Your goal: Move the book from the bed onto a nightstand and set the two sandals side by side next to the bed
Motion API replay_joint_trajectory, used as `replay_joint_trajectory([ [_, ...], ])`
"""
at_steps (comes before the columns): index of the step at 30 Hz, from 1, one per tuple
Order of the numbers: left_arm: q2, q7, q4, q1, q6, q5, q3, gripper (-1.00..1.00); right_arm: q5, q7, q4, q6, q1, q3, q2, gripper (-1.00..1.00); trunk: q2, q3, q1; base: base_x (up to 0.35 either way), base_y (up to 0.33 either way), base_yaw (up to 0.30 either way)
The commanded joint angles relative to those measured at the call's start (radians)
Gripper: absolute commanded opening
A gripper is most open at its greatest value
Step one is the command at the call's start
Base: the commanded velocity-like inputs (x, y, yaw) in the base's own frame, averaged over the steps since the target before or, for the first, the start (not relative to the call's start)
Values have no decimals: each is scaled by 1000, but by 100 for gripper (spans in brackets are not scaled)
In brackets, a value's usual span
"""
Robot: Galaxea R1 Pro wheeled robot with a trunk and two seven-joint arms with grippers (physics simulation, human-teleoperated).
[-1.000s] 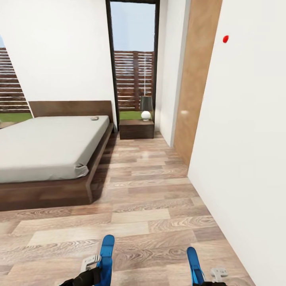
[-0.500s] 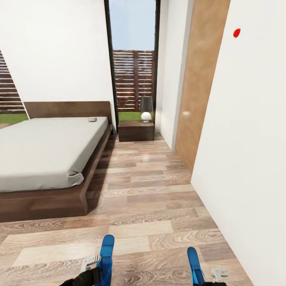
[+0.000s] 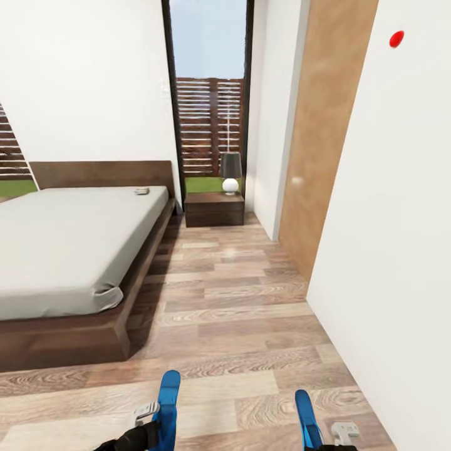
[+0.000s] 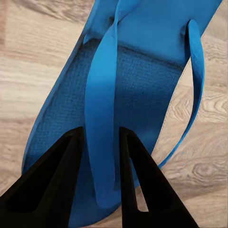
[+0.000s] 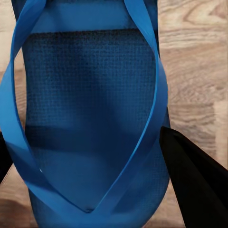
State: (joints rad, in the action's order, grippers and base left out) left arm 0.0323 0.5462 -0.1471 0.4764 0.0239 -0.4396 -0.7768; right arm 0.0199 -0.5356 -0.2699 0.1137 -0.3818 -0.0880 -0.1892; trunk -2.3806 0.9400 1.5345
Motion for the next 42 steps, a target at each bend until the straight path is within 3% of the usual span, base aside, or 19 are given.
replay_joint_trajectory([
  [1, 0, 2, 0, 1, 3, -10, -9, -100, 3, -5, -2, 11, 0, -9, 0, -100, 0, 1, 0, 327, 0, 0],
  [42, -2, -1, 0, 0, 2, -10, -9, -100, 3, -4, -2, 11, 0, -9, 1, -100, 0, 1, 0, 327, 0, 0],
])
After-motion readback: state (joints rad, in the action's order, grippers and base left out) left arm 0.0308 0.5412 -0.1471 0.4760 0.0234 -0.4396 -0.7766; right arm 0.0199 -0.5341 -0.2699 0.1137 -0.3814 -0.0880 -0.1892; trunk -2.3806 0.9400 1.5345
